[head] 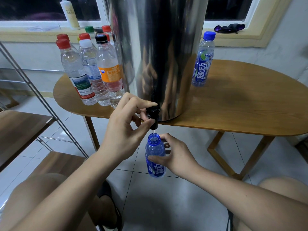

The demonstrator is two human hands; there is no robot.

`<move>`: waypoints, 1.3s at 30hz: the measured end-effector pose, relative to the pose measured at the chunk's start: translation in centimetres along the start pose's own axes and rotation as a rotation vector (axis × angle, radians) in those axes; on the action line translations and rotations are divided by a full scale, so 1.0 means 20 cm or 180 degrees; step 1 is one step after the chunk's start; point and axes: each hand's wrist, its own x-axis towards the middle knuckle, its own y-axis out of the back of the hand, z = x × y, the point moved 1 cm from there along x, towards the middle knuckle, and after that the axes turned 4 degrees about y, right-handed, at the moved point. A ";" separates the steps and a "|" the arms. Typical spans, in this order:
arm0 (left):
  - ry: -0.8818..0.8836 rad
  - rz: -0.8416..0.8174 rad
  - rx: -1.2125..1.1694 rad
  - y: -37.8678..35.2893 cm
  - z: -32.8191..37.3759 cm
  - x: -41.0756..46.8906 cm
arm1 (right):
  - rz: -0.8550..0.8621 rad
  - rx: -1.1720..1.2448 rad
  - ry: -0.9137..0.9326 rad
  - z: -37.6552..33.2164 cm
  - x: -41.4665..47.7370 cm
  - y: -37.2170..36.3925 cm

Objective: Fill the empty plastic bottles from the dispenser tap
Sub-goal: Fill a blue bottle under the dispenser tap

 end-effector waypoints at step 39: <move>0.0257 -0.0029 0.0077 0.09 -0.07 0.01 | 0.0169 0.0205 0.0061 -0.05 -0.03 0.04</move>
